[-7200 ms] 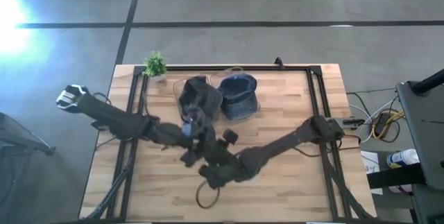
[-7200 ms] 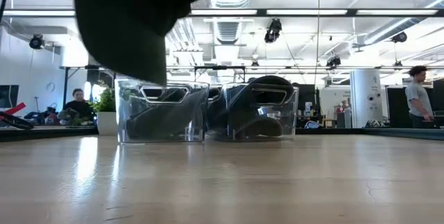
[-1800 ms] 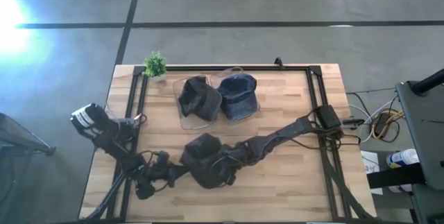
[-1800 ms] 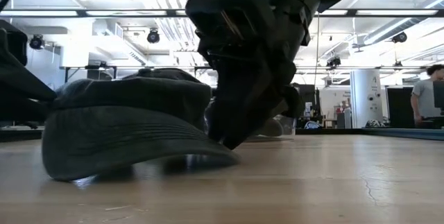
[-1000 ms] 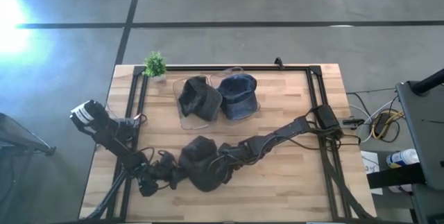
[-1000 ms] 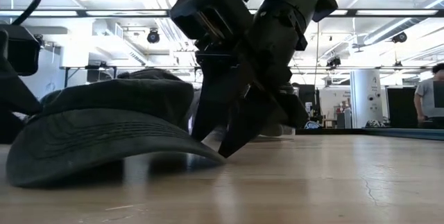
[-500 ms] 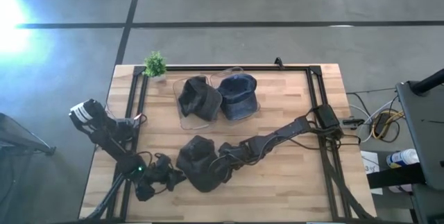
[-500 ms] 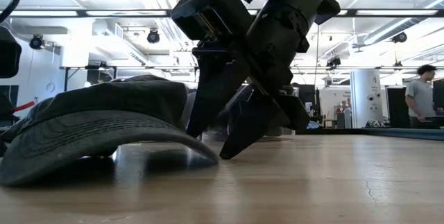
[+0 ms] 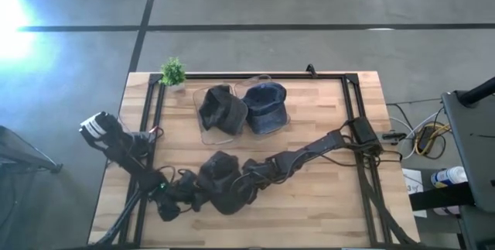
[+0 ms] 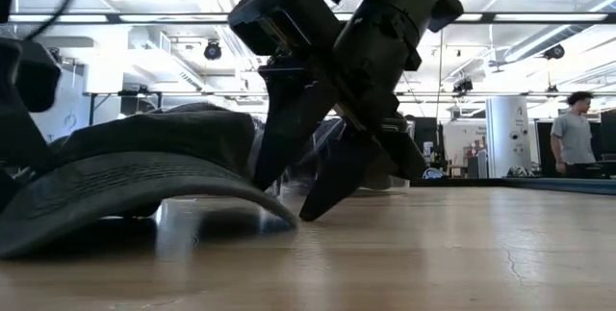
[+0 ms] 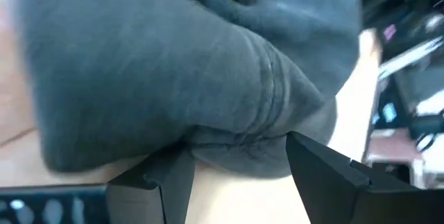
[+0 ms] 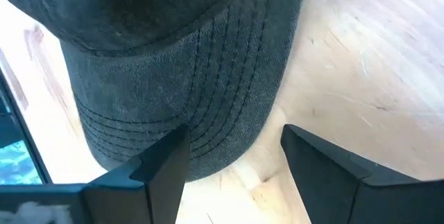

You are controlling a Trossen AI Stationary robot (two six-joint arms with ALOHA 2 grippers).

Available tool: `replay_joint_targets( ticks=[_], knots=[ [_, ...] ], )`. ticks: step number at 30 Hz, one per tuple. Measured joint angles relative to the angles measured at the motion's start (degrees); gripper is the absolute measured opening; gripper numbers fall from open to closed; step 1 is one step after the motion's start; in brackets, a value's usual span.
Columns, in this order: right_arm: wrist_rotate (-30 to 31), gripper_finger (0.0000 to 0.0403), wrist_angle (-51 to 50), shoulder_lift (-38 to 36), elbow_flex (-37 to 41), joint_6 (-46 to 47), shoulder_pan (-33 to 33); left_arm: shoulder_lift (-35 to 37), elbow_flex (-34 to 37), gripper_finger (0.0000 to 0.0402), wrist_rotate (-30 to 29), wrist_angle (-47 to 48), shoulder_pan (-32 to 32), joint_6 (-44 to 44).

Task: Pick & Place hat
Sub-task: Put the black cap into the left transparent bin

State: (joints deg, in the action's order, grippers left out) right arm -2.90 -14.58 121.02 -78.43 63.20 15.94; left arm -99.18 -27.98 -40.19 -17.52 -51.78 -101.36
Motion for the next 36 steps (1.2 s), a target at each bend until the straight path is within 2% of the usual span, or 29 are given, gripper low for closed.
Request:
replay_joint_targets(
  ticks=[2, 6, 13, 19, 22, 25, 30, 33, 36],
  knots=[
    [0.5, 0.0231, -2.0, 0.1, -1.3, -0.5, 0.0, 2.0, -1.2, 0.0218, 2.8, 3.4, 0.7, -0.8],
    [0.8, 0.0231, -3.2, 0.2, -2.7, -1.7, -0.3, 5.5, -2.0, 0.0218, 1.8, 6.4, 2.5, -1.1],
    [0.7, 0.0231, -3.8, 0.0, -2.7, -1.5, -0.4, 4.1, -0.5, 0.0218, -3.5, -7.6, 4.4, 14.5],
    [1.5, 0.0231, -1.9, 0.0, -3.0, -1.0, -0.4, 4.3, -0.5, 0.0215, -16.0, -16.0, 5.0, 17.9],
    [3.0, 0.0231, -2.2, 0.3, -3.6, -1.2, -0.6, 4.3, -0.5, 0.0204, -15.2, -22.2, 5.1, 23.5],
    [4.0, 0.0231, -2.5, 0.4, -4.4, -2.2, -0.8, 4.3, -0.5, 0.0187, -12.4, -24.9, 5.4, 27.7],
    [3.5, 0.0231, -5.1, 0.2, -4.8, -3.2, -0.9, 4.4, -0.4, 0.0146, -11.9, -24.3, 5.4, 27.2],
    [3.3, 0.0231, -8.2, 0.2, -4.8, -3.8, -0.6, 4.5, -0.4, 0.0101, -12.6, -24.2, 5.4, 27.2],
    [4.9, 0.0231, -11.5, -0.3, -4.7, -5.0, 0.5, 4.5, -0.4, 0.0038, -13.5, -23.9, 5.4, 27.4]
  ],
)
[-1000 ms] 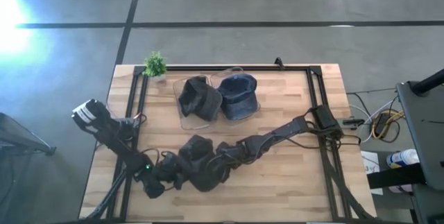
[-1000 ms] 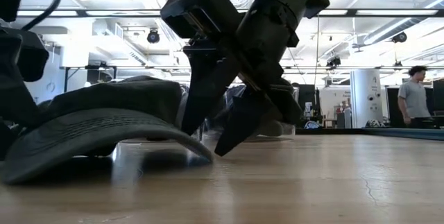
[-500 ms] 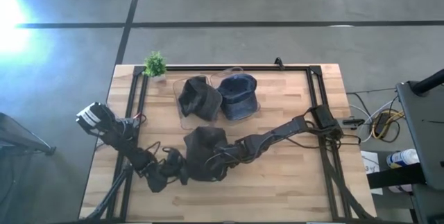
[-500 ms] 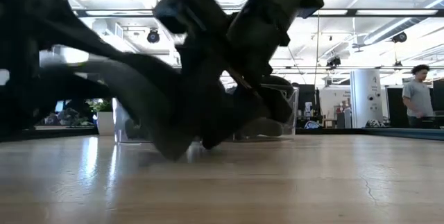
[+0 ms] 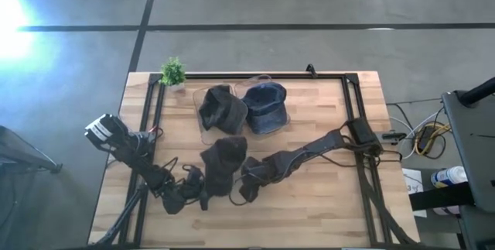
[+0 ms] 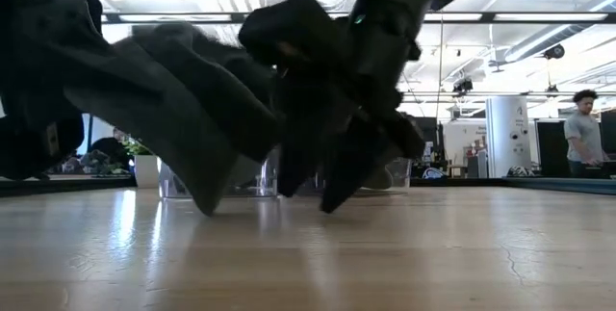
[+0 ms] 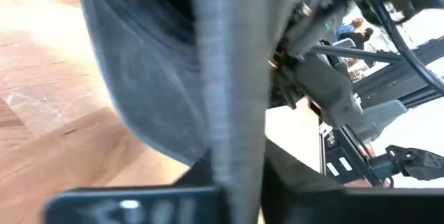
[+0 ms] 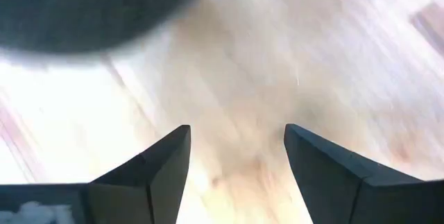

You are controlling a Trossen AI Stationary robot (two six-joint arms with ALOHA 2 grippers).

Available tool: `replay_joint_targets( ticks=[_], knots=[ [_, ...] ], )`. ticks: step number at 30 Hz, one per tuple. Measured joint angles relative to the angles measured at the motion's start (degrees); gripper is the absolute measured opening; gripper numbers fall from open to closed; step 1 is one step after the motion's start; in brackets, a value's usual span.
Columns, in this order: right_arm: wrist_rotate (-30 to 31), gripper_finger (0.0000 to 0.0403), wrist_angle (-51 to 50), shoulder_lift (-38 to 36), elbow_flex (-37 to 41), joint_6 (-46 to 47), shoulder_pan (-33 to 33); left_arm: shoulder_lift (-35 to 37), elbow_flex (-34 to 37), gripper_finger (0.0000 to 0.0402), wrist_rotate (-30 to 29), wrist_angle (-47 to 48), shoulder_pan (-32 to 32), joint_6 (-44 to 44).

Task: Pick & Place hat
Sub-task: Put the black cap into the left transparent bin

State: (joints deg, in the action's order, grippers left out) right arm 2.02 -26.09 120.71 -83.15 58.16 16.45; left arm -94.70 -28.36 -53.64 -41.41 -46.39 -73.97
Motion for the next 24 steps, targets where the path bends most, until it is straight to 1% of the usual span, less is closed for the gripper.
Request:
replay_joint_targets(
  ticks=[1, 2, 6, 9, 13, 17, 19, 20, 24],
  knots=[
    [0.8, 0.0231, -0.8, -0.3, 0.0, -0.1, 0.4, 0.0, 0.0, 0.0021, -0.3, 0.0, 0.0, 0.0],
    [1.5, 0.0231, -1.6, -0.7, 0.0, -0.2, 0.8, 0.0, 0.0, 0.0014, -0.6, 0.0, 0.0, 0.0],
    [4.5, 0.0231, -3.1, -2.3, 0.0, -1.0, 1.9, 0.6, 0.1, 0.0011, -0.9, -4.4, -0.1, 2.5],
    [6.0, 0.023, -4.1, -3.3, 0.0, -1.3, 2.7, 2.2, 0.1, 0.0007, -1.9, -10.4, -0.1, 8.3],
    [8.9, 0.0226, -6.5, -5.4, 0.0, -0.9, 3.7, 5.8, 0.8, 0.0007, -5.0, -16.8, 0.4, 16.5],
    [11.2, 0.0219, -8.8, -8.1, 0.1, -0.5, 4.3, 10.5, 2.4, 0.0007, -5.9, -23.3, 2.9, 25.4],
    [12.1, 0.0216, -10.1, -9.3, 0.1, 0.2, 4.4, 12.7, 4.0, 0.0006, -4.6, -27.6, 5.7, 29.7],
    [12.3, 0.0215, -10.5, -9.8, 0.2, 0.3, 4.4, 13.6, 4.9, 0.0006, -2.8, -30.1, 7.6, 31.4],
    [13.1, 0.0214, -11.2, -10.6, 0.4, 1.2, 4.4, 16.5, 8.1, 0.0006, 8.8, -37.7, 17.1, 34.2]
  ],
)
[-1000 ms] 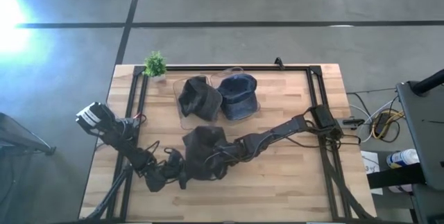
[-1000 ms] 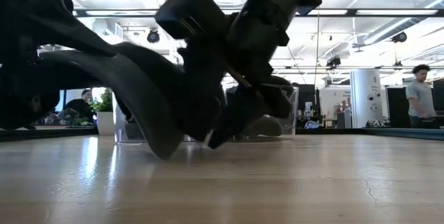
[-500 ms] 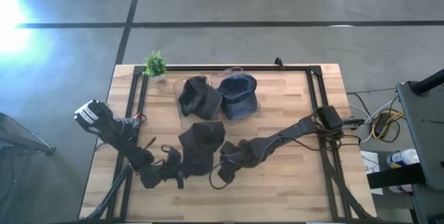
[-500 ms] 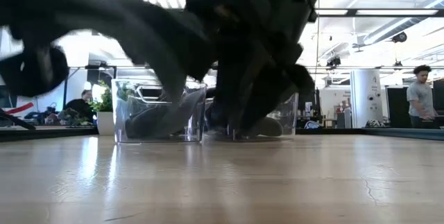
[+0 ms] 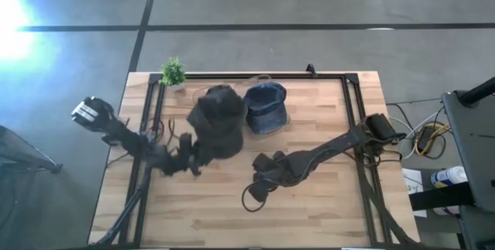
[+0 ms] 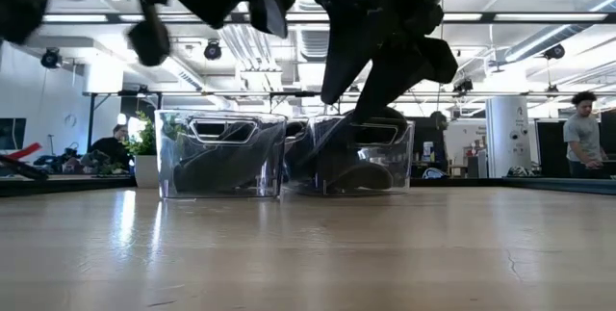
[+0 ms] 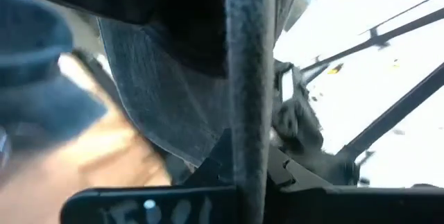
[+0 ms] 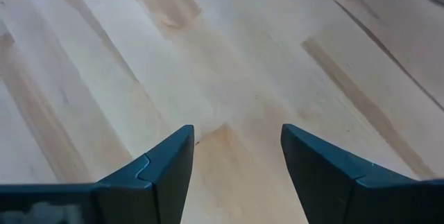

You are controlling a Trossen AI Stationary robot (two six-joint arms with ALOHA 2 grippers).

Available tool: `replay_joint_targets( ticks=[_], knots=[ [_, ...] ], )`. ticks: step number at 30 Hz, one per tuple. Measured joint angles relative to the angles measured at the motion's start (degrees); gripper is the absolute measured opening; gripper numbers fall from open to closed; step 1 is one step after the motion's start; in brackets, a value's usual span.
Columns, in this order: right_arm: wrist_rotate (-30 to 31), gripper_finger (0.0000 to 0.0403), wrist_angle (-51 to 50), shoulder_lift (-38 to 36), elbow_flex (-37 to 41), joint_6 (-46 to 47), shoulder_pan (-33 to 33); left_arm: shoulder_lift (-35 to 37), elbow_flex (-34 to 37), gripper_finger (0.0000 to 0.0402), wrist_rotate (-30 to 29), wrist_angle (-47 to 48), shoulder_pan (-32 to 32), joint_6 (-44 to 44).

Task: Pick & Place hat
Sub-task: Put the black cap into the left transparent bin

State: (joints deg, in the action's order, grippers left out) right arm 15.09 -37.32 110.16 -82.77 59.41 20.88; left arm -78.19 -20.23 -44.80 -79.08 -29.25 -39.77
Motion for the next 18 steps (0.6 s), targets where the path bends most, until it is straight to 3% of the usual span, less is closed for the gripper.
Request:
replay_joint_targets(
  ticks=[4, 7, 18],
  knots=[
    [0.2, 0.0214, -0.3, -0.1, 0.0, 1.0, 0.3, 2.3, 2.0, 0.0006, 10.1, -1.2, 9.9, -0.8],
    [0.6, 0.0214, -1.6, -0.2, 0.0, 1.9, 0.8, 3.5, 3.6, 0.0006, 14.5, 3.0, 15.4, -4.4],
    [3.8, 0.0214, -7.5, -0.3, 0.3, 6.6, 3.7, 2.5, 7.8, 0.0006, 19.1, 8.7, 26.4, -8.9]
  ],
)
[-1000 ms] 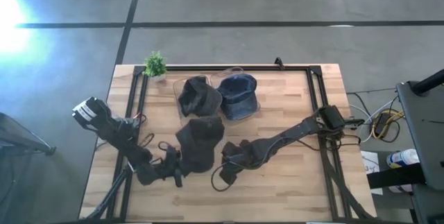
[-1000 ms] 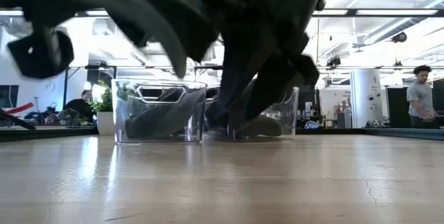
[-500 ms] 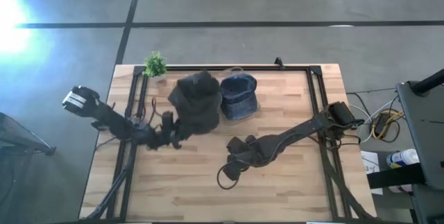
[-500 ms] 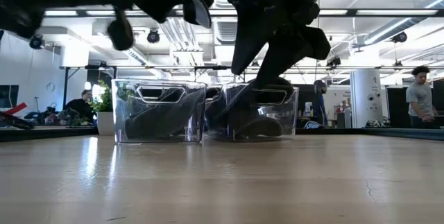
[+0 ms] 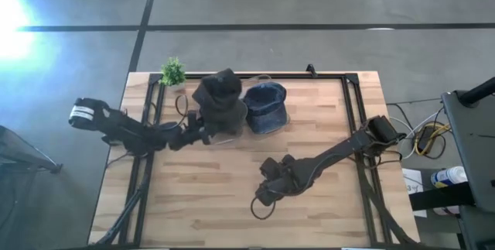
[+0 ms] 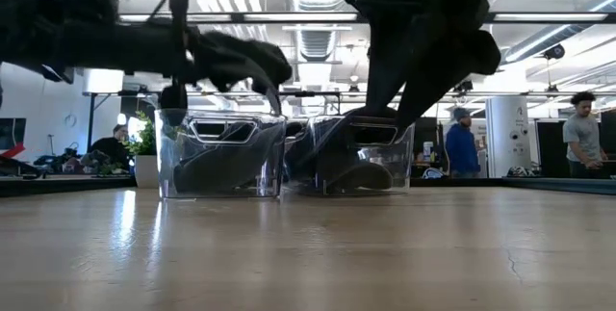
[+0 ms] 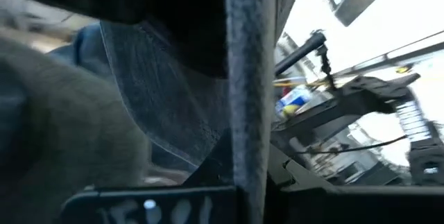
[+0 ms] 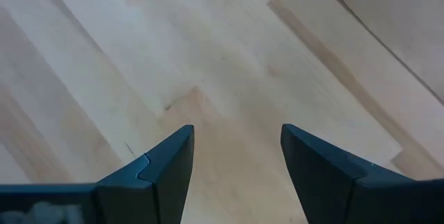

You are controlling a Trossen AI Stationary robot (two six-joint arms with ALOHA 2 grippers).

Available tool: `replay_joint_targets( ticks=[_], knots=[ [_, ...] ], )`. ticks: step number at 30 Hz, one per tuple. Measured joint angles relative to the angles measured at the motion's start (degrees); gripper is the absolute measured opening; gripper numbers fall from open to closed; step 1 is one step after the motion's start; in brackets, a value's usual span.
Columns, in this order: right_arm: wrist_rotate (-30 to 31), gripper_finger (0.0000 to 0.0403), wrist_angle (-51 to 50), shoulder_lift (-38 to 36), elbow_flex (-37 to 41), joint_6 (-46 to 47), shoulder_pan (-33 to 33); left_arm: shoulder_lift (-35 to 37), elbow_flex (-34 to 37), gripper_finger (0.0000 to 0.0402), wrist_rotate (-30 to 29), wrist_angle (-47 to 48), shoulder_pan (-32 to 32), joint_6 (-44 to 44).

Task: Pick & Place hat
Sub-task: Put the black cap into the left transparent bin

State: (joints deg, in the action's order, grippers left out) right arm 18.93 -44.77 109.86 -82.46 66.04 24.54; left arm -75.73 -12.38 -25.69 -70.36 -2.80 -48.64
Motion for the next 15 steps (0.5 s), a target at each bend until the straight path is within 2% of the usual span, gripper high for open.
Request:
replay_joint_targets(
  ticks=[7, 11, 15],
  knots=[
    [0.5, 0.0214, 0.0, 0.0, 0.2, 0.5, 0.0, -5.8, -0.3, 0.0008, 1.0, 1.8, 1.8, -3.2],
    [0.4, 0.0214, 0.1, 0.0, 0.2, 0.5, 0.0, -6.9, 0.0, 0.0039, 0.4, 3.0, 1.8, -5.3],
    [0.4, 0.0214, 0.2, 0.0, 0.2, 0.3, 0.0, -5.0, -0.3, 0.0072, 3.3, 5.3, 1.6, -6.2]
  ],
)
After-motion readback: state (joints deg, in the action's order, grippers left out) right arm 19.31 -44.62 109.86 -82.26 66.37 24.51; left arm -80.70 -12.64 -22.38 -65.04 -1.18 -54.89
